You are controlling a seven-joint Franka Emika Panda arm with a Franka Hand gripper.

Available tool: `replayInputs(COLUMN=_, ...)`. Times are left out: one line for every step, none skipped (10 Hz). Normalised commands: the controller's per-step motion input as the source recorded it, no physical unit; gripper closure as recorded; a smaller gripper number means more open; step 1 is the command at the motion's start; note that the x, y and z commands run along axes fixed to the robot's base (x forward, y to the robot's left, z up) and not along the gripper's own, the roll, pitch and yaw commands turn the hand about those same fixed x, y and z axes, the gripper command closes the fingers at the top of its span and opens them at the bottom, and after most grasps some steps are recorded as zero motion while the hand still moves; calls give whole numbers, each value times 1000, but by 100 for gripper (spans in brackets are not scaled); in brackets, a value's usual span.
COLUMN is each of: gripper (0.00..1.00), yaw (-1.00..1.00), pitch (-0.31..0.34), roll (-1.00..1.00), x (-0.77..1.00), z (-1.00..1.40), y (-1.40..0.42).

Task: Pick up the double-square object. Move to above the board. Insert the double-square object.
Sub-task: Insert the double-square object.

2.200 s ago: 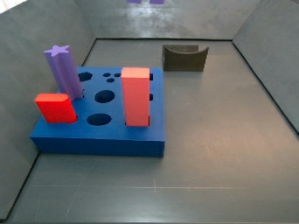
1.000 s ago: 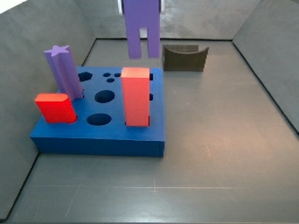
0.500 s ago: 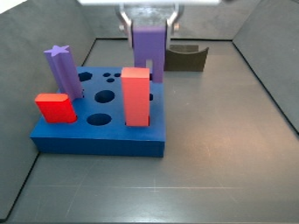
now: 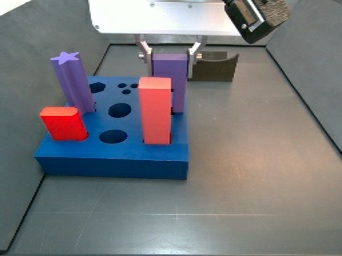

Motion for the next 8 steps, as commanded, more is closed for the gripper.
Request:
replayInputs(gripper=100, yaw=0, pitch=0, roll=149, x=-149, z=0, y=-131)
replayInputs(gripper=100, yaw=0, pitch=-51, roll=174, x=-223, z=0, y=-123)
replayInputs(gripper=100, yaw=0, pitch=-11, roll=71, x=-254, z=-60, y=0)
replayInputs(gripper=100, yaw=0, pitch=0, roll=60, x=-254, z=-49, y=0)
replayInputs(gripper=100, yaw=0, pitch=0, roll=0, x=-149, z=-83, y=0)
replayInputs(gripper=100, yaw=0, pitch=0, roll=0, x=-26, z=-134, y=0)
replayInputs(gripper=100, yaw=0, pitch=0, roll=-51, x=0, z=-254, y=0)
replayInputs(gripper=100, yaw=0, pitch=0, roll=-174, x=97, z=-586, y=0)
